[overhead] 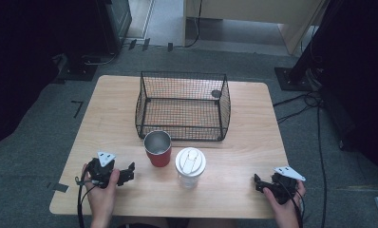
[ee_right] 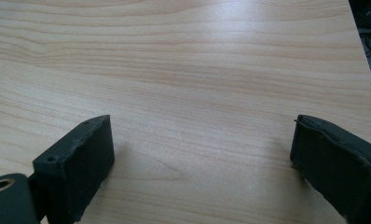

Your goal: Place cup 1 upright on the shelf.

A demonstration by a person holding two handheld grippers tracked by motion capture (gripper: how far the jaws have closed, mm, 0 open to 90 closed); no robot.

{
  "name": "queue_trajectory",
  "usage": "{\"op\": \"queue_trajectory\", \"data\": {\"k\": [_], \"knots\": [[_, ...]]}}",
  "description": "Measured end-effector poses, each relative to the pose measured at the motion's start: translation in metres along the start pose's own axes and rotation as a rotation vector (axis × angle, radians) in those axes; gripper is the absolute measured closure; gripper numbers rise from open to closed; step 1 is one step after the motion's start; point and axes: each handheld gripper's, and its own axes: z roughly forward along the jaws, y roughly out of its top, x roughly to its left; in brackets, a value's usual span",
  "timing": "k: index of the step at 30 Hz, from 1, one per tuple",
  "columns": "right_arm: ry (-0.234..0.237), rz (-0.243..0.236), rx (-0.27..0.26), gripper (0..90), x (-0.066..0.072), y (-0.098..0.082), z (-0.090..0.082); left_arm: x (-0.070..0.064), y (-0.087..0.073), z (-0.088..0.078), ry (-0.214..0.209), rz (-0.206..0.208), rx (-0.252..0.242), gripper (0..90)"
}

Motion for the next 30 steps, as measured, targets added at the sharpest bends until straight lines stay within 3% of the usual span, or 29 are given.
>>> {"op": "queue_trajectory", "data": {"k": [3,15,19,30], "knots": [[0.0,0.001,0.0,6.2,0.0,0.0,0.0,-0.01,0.007,-0.002,-0.038,0.026,-0.017,0.0],[0.0,0.001,0.001,6.2,0.0,0.0,0.0,-0.033,0.022,-0.008,-0.11,0.089,-0.064,0.0],[0.0,0.001,0.0,6.3,0.0,0.0,0.0,-0.046,0.028,-0.009,-0.171,0.129,-0.081,0.0],[0.0,0.001,0.0,6.2,0.0,0.0,0.0,-0.063,0.04,-0.005,-0.222,0.172,-0.087,0.0]]}}
